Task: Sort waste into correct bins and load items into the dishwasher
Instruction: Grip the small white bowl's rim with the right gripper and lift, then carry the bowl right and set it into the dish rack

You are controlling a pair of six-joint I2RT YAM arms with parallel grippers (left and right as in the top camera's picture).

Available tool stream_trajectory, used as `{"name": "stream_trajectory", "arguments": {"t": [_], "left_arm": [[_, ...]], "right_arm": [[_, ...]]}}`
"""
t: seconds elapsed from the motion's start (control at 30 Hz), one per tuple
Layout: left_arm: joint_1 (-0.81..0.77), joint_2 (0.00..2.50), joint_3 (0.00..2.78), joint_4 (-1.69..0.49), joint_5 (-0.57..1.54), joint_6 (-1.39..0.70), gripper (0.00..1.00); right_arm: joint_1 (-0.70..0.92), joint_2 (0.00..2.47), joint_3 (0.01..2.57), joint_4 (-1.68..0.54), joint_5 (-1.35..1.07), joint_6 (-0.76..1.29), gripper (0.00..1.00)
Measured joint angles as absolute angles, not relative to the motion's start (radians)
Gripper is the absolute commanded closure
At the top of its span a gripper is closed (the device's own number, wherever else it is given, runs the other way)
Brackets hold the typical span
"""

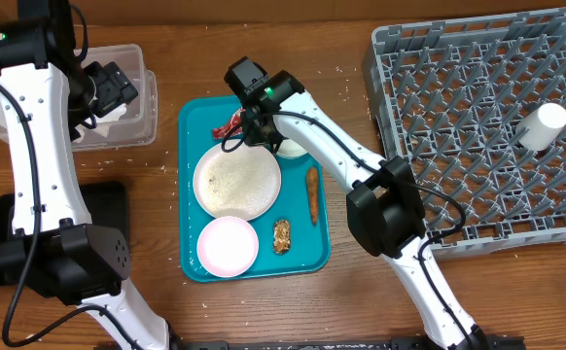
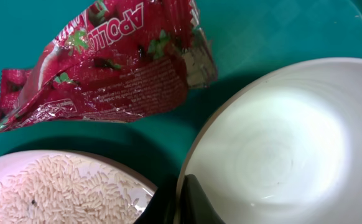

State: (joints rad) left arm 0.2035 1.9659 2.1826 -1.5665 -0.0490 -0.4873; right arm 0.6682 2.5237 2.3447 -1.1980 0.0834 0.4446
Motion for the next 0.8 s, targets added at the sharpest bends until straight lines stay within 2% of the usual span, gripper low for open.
{"name": "stream_trajectory", "arguments": {"t": [0.27,0.47,0.6,0.8], "left_arm": [[0.204,1.966,2.183,-1.567,-0.049,-0.487,0.00],[0.204,1.966,2.183,-1.567,-0.049,-0.487,0.00],[0.204,1.966,2.183,-1.567,-0.049,-0.487,0.00],[0.204,1.966,2.183,-1.567,-0.049,-0.487,0.00]], "right_arm": [[0.654,2.513,2.395,-1.253,0.077,0.448,0.96],[0.553,2.426,2.450,-1.301,0.012,0.514,0.96],[0.382,2.310,2.488,-1.287,-0.108,0.537,0.96],[0.013,2.179,2.519,-1.279,-0.329,0.584,0.96]]}}
